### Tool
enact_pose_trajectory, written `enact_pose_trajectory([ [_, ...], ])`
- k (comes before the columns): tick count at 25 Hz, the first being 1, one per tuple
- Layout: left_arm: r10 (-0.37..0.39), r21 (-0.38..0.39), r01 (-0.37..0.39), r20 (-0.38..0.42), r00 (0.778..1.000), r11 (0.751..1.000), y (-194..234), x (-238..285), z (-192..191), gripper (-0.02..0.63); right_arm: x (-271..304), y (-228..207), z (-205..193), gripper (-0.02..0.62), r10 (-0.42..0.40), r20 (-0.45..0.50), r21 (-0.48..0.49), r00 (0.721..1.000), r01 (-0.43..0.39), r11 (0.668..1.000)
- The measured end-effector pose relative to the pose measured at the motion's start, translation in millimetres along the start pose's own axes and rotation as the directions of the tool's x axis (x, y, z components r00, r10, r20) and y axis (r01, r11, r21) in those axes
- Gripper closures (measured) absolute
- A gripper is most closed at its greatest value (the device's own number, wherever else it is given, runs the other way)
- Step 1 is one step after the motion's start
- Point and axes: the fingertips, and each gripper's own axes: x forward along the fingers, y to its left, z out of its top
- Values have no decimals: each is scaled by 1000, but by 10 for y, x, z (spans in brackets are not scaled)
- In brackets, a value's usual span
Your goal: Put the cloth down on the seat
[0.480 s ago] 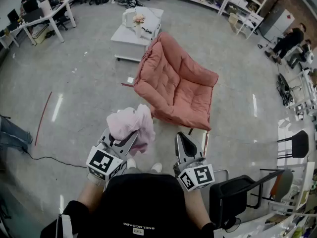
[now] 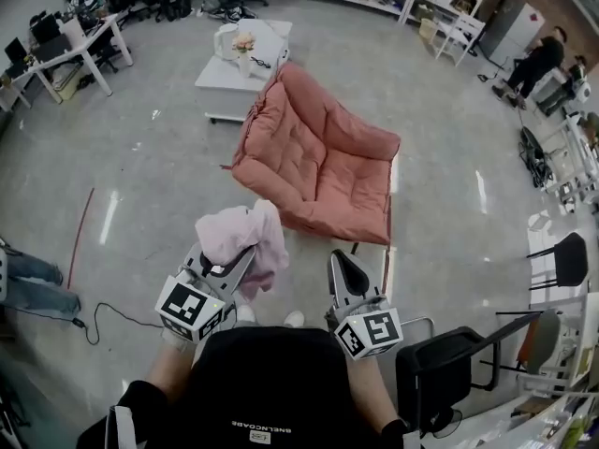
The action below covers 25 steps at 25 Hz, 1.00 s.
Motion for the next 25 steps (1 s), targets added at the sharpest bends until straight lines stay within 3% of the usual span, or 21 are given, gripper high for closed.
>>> enact_pose_trajectory([
  [7, -20, 20, 19, 24, 1000, 1000, -293, 201, 211, 471, -263, -431, 76, 563, -32, 44, 42, 999, 30, 999],
  [16, -65, 52, 65, -8, 998, 997, -531, 666, 244, 471, -323, -859, -16, 561, -63, 6, 85, 998, 62, 994],
  [25, -155, 66, 157, -38, 987, 985, -242, 1295, 245, 471, 119, -1279, -45, 561, -127, -21, 100, 992, 128, 987],
])
